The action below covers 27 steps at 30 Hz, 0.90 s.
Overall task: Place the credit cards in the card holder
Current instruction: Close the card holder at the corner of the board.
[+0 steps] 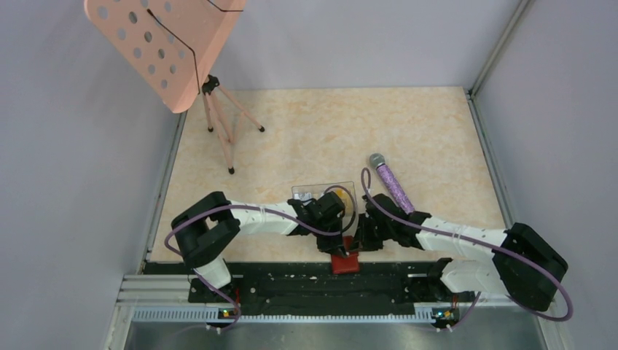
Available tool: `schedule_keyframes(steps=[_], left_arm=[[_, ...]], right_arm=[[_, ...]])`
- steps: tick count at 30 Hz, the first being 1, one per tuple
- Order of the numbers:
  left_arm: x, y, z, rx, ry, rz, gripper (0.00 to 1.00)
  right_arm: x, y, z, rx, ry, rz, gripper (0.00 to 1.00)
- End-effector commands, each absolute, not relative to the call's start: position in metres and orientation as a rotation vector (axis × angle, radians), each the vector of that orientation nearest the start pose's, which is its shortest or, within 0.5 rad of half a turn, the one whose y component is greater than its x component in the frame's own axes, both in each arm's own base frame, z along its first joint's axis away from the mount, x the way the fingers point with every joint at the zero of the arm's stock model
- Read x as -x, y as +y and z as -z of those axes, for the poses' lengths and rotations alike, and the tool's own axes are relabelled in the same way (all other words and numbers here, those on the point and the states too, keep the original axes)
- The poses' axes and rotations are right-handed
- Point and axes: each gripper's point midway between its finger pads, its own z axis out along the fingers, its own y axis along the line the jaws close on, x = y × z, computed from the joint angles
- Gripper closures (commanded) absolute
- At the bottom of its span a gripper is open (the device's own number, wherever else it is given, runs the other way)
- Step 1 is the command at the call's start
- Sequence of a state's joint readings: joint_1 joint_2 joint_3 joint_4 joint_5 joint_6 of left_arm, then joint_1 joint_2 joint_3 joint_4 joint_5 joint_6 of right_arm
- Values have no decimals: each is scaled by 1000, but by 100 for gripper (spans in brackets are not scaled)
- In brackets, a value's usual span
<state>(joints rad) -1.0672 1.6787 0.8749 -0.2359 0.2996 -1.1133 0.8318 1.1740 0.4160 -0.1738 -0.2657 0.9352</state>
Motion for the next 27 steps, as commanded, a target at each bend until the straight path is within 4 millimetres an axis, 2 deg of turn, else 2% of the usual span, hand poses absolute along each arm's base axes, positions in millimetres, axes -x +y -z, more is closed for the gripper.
schedule_keyframes(steps=[1, 7, 16, 22, 27], left_arm=[[-90, -343, 0, 1, 3101, 782, 100], [-86, -338, 19, 75, 3147, 737, 100], [-83, -327, 37, 290, 3177, 736, 100], [-83, -323, 42, 341, 3185, 724, 100], [-91, -330, 30, 255, 3141, 759, 100]], right_arm=[[-106, 235, -13, 48, 2850, -758, 100], [-92, 218, 8, 73, 2957, -530, 100], [-74, 211, 25, 45, 3015, -376, 100], [-80, 213, 16, 41, 2969, -386, 100], [-100, 226, -15, 47, 2837, -488, 100]])
